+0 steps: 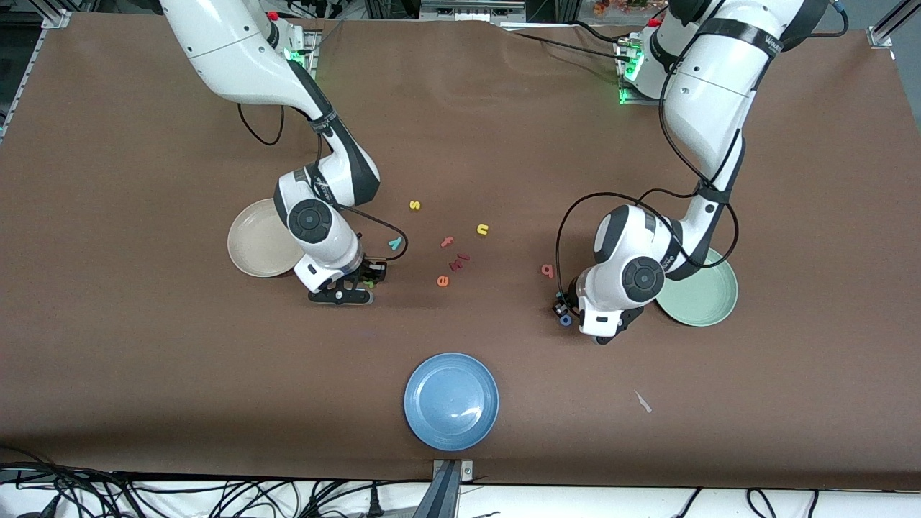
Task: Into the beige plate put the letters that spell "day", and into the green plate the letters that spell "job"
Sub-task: 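Grasp the green b with the right gripper while the left gripper grasps the l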
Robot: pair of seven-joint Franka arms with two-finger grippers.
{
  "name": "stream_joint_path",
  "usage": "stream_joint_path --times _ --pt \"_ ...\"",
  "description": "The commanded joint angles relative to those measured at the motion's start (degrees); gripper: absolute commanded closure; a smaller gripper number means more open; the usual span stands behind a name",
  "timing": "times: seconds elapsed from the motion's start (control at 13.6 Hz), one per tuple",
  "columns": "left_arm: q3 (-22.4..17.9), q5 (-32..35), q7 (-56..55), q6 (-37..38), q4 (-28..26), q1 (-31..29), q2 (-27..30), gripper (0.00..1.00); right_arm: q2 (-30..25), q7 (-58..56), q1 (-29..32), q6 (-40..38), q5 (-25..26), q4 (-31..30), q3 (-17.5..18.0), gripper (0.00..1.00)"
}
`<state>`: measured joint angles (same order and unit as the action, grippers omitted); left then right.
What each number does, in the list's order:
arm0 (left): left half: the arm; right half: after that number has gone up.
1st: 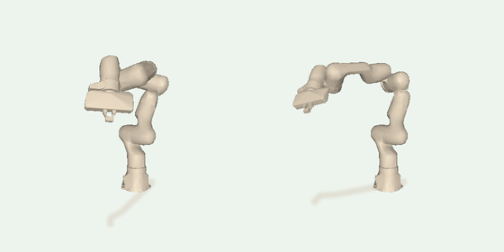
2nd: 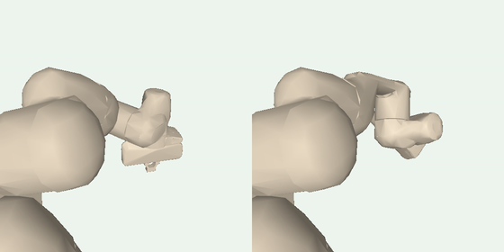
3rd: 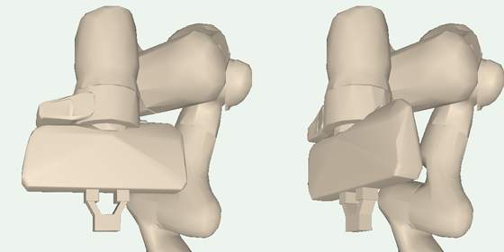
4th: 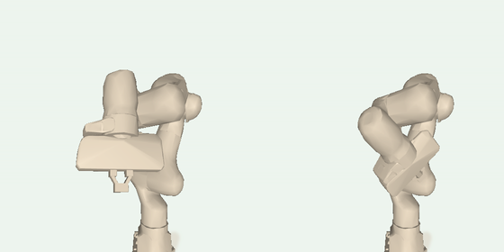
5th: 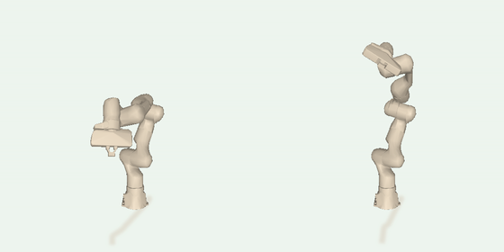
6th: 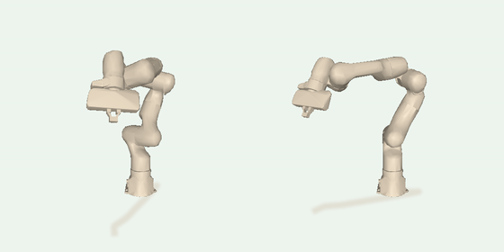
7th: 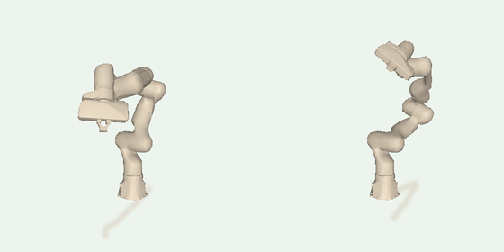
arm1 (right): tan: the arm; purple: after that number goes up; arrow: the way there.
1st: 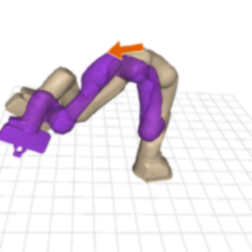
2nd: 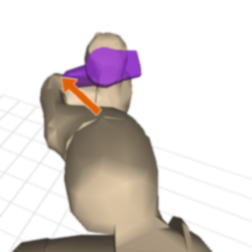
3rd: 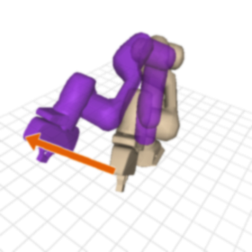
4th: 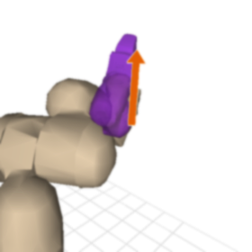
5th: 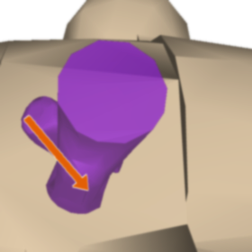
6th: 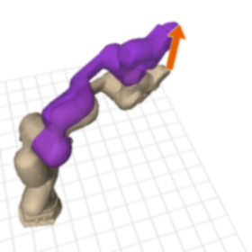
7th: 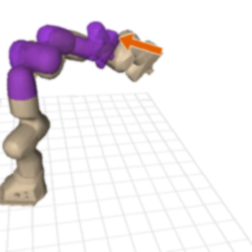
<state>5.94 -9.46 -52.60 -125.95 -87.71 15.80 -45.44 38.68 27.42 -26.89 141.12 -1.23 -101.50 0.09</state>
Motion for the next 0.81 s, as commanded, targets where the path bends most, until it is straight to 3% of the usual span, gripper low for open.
stream_joint_path --times 0.0,0.22,0.37,0.59,0.73 --pt "-0.8 -0.9 8.2 10.9 -0.5 -3.4 7.2 1.00 -0.4 1.0 -0.4 1.0 1.1 -0.6 -0.2 0.63" --pt "-0.9 1.1 18.4 19.0 -0.7 -10.6 10.5 1.00 0.7 1.1 -1.7 1.1 1.1 -0.6 -0.3 0.71" --pt "-0.8 6.0 26.0 22.0 -1.0 -14.7 10.6 1.00 0.5 0.8 -2.2 0.9 1.1 -0.6 -0.9 0.84" --pt "-0.8 7.7 37.0 21.5 -1.9 -21.8 9.2 1.00 -1.7 -0.2 -2.2 -1.5 1.1 -0.3 -1.9 0.86" --pt "-0.9 7.7 39.2 20.1 -2.0 -23.4 8.4 1.00 -4.1 -1.0 -2.1 -6.4 1.2 0.2 -3.2 0.86"
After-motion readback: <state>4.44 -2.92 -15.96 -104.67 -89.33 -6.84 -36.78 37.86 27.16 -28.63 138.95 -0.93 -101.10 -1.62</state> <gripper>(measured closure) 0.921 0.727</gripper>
